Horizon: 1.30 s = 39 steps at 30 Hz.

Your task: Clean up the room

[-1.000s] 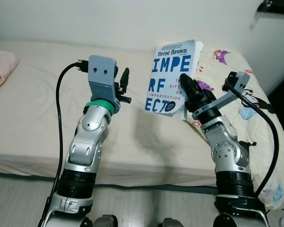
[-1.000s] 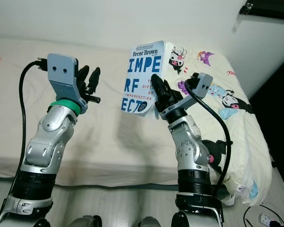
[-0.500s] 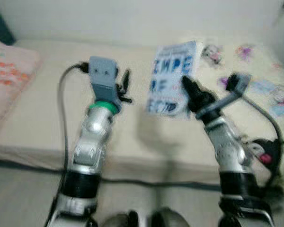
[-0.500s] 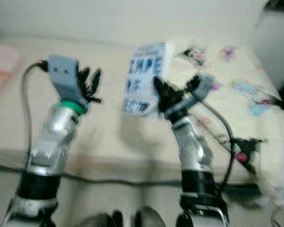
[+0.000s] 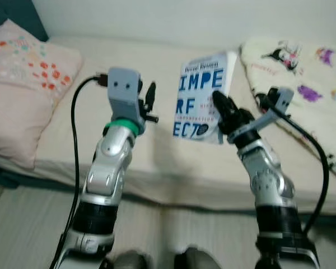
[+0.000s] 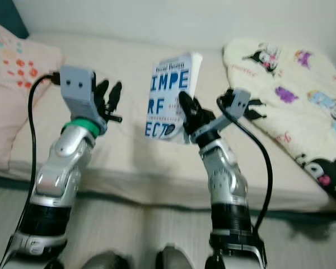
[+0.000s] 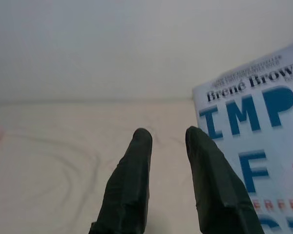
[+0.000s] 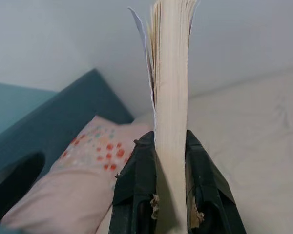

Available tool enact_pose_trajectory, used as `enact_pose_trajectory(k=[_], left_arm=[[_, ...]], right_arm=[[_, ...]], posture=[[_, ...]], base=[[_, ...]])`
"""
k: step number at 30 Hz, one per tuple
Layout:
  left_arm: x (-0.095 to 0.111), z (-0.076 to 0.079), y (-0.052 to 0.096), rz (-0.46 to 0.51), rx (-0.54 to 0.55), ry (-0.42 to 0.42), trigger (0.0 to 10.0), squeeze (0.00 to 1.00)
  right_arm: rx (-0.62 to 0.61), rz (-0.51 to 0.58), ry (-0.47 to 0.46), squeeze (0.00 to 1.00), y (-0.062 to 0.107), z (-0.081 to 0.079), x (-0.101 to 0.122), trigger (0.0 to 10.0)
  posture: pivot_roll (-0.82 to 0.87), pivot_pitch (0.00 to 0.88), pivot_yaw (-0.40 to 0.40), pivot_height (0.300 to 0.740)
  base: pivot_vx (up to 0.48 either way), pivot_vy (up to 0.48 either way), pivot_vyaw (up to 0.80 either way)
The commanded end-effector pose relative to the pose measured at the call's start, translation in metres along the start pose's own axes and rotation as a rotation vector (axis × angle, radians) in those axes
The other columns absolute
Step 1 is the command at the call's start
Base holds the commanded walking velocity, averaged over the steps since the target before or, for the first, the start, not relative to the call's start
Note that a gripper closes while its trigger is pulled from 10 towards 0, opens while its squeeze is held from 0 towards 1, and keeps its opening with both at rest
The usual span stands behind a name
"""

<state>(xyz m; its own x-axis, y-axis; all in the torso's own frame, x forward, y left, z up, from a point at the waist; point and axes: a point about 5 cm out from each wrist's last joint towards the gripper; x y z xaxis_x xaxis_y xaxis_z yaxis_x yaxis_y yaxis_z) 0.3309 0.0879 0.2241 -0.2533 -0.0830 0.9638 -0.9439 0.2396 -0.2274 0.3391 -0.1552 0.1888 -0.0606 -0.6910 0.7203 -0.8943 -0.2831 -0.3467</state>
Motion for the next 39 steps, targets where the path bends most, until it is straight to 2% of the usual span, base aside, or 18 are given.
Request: enact_pose_trajectory(k=[1,12,24,39], left_arm=[[-0.0043,-0.0036,0.0019,-0.014,0.01,-0.007,10.0,0.0],[-0.0029,-0.0028,0.0018,-0.001,-0.001,-0.026,10.0,0.0],[-0.0021,-0.0021,0.0023,0.015,-0.004,-0.035,10.0,0.0],[-0.0049,-0.0016,0.0024,-0.002,0.002,-0.007,10.0,0.0]], right_arm=[[0.025,0.001,0.001,0.0,-0.002,-0.0052,-0.0016,10.0],[0.026,0.002,-0.001,0.0,-0.0026,-0.0054,-0.0023,10.0],[0.025,0.001,-0.001,0.0,-0.0027,-0.0054,-0.0024,10.0],[0.024,-0.003,-0.002,0.0,-0.0019,-0.005,-0.0032,10.0]], posture=[[-0.03,0.033,0.015,0.718],[-0.03,0.028,0.018,0.718],[-0.03,0.028,0.018,0.718],[-0.03,0.036,0.018,0.718]], base=[[0.0,0.0,0.0],[0.0,0.0,0.0],[0.0,-0.402,0.0],[0.0,0.0,0.0]])
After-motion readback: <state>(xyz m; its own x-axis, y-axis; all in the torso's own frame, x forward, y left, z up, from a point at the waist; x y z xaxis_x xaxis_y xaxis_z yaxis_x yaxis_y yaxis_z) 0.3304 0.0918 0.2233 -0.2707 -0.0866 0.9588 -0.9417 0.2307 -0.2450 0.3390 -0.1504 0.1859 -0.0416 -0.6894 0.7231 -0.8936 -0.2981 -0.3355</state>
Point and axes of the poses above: a point about 5 cm out from each wrist's last joint towards the gripper, its own y axis pointing back from the gripper into the wrist, its own x axis along the axis of the wrist's last joint, z = x × y, and after that the axes turned 7 degrees about -y, right-handed
